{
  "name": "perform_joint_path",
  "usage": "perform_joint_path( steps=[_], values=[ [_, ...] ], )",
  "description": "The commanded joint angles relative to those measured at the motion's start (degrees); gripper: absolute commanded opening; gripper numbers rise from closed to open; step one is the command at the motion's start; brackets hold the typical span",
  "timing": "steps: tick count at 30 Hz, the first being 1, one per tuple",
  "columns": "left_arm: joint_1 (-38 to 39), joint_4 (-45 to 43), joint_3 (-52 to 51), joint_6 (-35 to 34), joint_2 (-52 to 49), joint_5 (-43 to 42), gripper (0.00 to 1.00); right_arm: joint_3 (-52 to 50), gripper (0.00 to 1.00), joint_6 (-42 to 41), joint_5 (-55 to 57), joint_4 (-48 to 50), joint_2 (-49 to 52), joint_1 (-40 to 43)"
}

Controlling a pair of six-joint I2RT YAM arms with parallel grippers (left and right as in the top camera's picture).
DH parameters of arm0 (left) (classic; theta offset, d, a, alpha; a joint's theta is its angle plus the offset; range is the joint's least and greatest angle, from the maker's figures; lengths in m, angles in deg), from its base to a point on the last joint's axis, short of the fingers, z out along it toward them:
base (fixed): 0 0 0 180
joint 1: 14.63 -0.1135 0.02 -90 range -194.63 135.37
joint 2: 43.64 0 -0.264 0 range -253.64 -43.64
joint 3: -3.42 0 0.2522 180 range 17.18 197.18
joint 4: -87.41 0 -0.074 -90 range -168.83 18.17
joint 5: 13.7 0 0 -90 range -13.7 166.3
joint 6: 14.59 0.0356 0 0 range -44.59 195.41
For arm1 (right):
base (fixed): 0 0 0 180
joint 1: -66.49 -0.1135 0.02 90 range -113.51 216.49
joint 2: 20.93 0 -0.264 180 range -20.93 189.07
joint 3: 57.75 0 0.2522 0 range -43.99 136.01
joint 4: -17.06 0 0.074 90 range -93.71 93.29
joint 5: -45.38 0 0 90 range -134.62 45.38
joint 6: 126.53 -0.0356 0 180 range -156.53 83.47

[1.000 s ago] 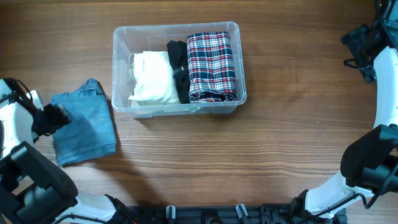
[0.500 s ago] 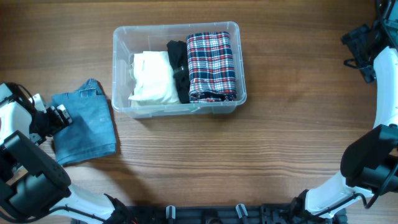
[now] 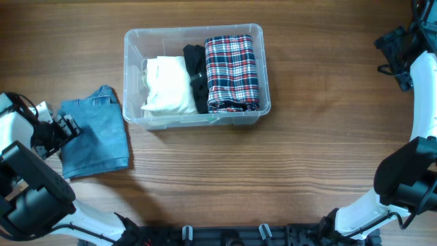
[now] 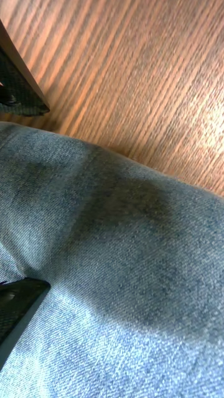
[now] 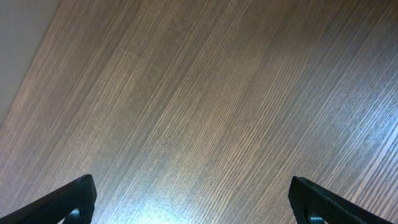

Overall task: Pack container
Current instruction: 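Grasp the folded blue jeans edge with the left gripper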

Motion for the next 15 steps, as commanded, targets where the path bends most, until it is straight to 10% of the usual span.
perform_joint_path(
  steps=[1,15],
  values=[
    [1.0,1.1,-1.3,-0.1,-3.3,-2.7,0.81,-0.2,1.0,-0.5,-0.3,0.1,0.9,-0.2],
    [1.0,1.4,-0.4,-0.1,-3.3,-2.8,0.04,-0.2,1.0,-0.5,-0.3,0.1,0.9,-0.2]
  ],
)
